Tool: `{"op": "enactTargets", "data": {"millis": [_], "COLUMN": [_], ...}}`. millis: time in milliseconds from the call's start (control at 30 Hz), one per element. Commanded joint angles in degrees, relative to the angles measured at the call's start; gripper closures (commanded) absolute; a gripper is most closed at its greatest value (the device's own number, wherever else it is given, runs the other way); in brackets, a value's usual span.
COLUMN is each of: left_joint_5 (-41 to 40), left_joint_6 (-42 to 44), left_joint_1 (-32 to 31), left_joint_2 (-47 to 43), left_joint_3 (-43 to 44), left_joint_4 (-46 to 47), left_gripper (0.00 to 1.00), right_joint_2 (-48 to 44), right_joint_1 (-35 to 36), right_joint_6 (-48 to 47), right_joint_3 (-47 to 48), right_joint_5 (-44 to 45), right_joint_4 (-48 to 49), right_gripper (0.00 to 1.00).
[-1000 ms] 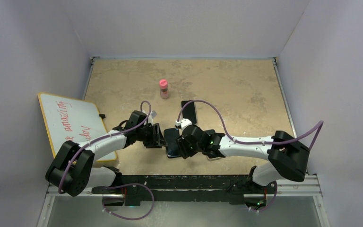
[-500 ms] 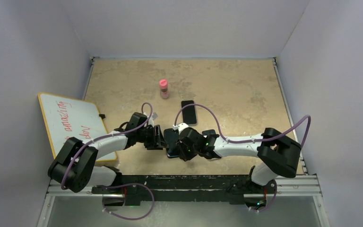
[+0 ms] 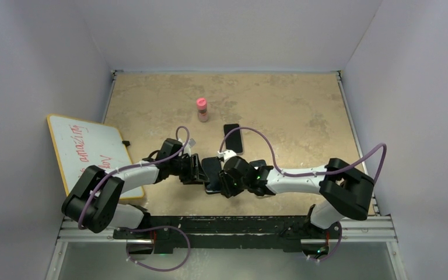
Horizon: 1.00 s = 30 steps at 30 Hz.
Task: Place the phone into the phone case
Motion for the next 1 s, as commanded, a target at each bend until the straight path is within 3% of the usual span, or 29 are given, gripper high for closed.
{"op": "enactTargets", "data": {"millis": [0,333,700,967], "left_joint_5": [-3.47,-3.84,-3.82,-4.44], "left_joint_6": [1.46,1.37,1.15,1.1], "left_joint_1": [0.18,0.18,0.18,0.18], "left_joint_2": [0.36,0.6,0.41,0.21], "left_joint_3": [-0.99,-0.7,-0.37,-0.13], "left_joint_4": [-1.24,-1.42,-2.06,-2.78], "left_gripper": [0.6,0.61,0.61,0.63], "right_joint_2": [-3.53,-2.16,5.63,5.36], "right_joint_1": [-1.0,-2.36,-2.36,-2.45], "right_joint_6": [0.71,0.71,3.01,5.5], "right_joint_3": [-0.96,-1.18,-2.98,-2.26], "right_joint_5": [0.89,0.53,1.26,3.03], "right_joint_4": [0.56,1.16,0.97,-2.09], "right_gripper": [0.63,0.74,0.81,0.82]}}
